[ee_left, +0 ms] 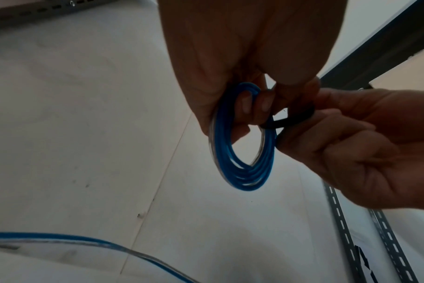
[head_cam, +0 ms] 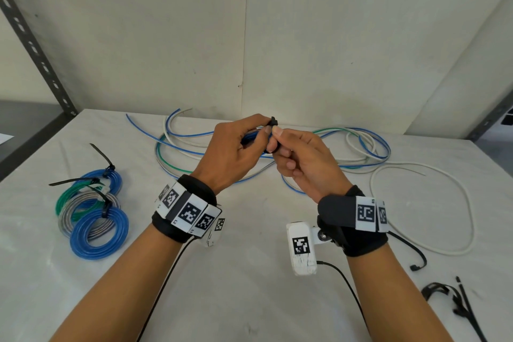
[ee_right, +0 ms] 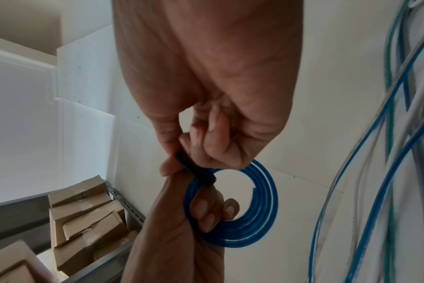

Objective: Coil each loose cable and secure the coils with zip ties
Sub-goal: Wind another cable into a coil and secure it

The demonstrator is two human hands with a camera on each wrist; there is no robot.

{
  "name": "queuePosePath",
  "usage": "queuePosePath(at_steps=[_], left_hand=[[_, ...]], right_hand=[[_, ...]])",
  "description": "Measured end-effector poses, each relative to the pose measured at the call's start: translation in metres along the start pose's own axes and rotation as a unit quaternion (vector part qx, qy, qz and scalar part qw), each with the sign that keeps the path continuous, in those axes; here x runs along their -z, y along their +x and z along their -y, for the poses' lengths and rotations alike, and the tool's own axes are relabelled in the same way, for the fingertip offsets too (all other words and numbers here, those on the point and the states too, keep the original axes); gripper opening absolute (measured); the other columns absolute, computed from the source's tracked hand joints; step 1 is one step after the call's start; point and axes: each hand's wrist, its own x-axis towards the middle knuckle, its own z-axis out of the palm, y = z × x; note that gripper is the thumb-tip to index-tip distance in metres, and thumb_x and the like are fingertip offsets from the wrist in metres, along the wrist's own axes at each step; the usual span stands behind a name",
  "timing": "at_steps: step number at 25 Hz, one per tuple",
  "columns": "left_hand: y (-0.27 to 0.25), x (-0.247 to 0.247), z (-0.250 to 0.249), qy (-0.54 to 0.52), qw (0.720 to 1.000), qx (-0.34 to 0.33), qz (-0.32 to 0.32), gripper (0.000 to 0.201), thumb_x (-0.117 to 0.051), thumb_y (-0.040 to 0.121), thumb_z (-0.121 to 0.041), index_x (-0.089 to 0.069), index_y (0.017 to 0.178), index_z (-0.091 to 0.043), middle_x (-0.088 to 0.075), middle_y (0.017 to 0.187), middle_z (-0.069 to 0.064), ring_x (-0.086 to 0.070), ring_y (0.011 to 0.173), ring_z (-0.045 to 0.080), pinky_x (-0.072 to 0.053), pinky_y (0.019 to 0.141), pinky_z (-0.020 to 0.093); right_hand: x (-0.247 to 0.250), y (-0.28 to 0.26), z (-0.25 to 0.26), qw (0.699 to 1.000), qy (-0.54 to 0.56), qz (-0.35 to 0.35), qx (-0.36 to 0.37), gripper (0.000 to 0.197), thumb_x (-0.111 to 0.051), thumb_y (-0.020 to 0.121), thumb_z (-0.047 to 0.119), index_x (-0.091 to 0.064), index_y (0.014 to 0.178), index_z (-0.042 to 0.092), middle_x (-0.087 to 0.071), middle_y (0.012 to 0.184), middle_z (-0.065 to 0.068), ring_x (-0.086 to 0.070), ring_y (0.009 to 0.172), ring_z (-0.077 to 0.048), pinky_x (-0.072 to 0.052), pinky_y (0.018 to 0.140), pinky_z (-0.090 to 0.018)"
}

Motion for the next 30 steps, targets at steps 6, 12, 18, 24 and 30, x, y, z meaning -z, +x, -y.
queuePosePath(at_steps=[6, 12, 18, 24, 30], left_hand=[[-0.001, -0.005, 0.006, -0.028, 0.999, 0.024, 0.032, 0.021, -0.053, 0.103, -0.016, -0.07, 0.091, -0.016, -0.063, 0.071, -0.009, -0.052, 0.064, 0.007, -0.041, 0.064, 0.021], [-0.003, -0.01, 0.001, -0.102, 0.989, 0.041, 0.096, 0.028, -0.049, 0.105, -0.007, -0.068, 0.092, -0.022, -0.063, 0.072, -0.022, -0.056, 0.067, -0.003, -0.041, 0.069, 0.015], [-0.005, -0.015, -0.007, -0.166, 0.972, 0.095, 0.135, 0.028, -0.045, 0.105, -0.01, -0.073, 0.099, -0.005, -0.061, 0.07, -0.009, -0.048, 0.059, 0.01, -0.042, 0.064, 0.022], [-0.006, -0.019, -0.01, -0.274, 0.937, 0.164, 0.139, 0.039, -0.043, 0.099, -0.024, -0.053, 0.076, 0.007, -0.026, 0.062, 0.0, -0.027, 0.054, 0.015, -0.036, 0.06, 0.036], [-0.008, -0.021, -0.016, -0.271, 0.936, 0.166, 0.153, 0.038, -0.038, 0.105, -0.019, -0.071, 0.104, 0.0, -0.065, 0.075, 0.016, -0.026, 0.056, 0.029, -0.039, 0.058, 0.032]], right_hand=[[-0.003, 0.001, -0.001, 0.966, -0.191, -0.161, 0.068, 0.029, -0.069, 0.093, 0.04, -0.071, 0.086, 0.012, -0.06, 0.066, -0.006, -0.05, 0.052, -0.015, -0.038, 0.049, -0.026], [0.009, 0.005, -0.005, 0.971, -0.157, -0.151, 0.099, 0.019, -0.067, 0.096, 0.023, -0.078, 0.096, 0.008, -0.074, 0.079, 0.003, -0.067, 0.075, -0.01, -0.052, 0.07, -0.022], [0.022, 0.008, 0.005, 0.968, -0.032, -0.239, 0.075, 0.009, -0.069, 0.093, 0.012, -0.076, 0.087, 0.013, -0.069, 0.088, -0.004, -0.043, 0.056, -0.003, -0.038, 0.057, -0.02], [0.036, 0.014, 0.004, 0.942, 0.022, -0.317, 0.109, 0.008, -0.065, 0.094, 0.005, -0.072, 0.095, 0.001, -0.074, 0.088, 0.001, -0.046, 0.053, -0.002, -0.039, 0.056, -0.017], [0.036, 0.014, 0.003, 0.942, 0.016, -0.314, 0.121, 0.01, -0.066, 0.095, 0.01, -0.072, 0.09, 0.004, -0.059, 0.083, -0.013, -0.037, 0.052, -0.008, -0.04, 0.054, -0.018]])
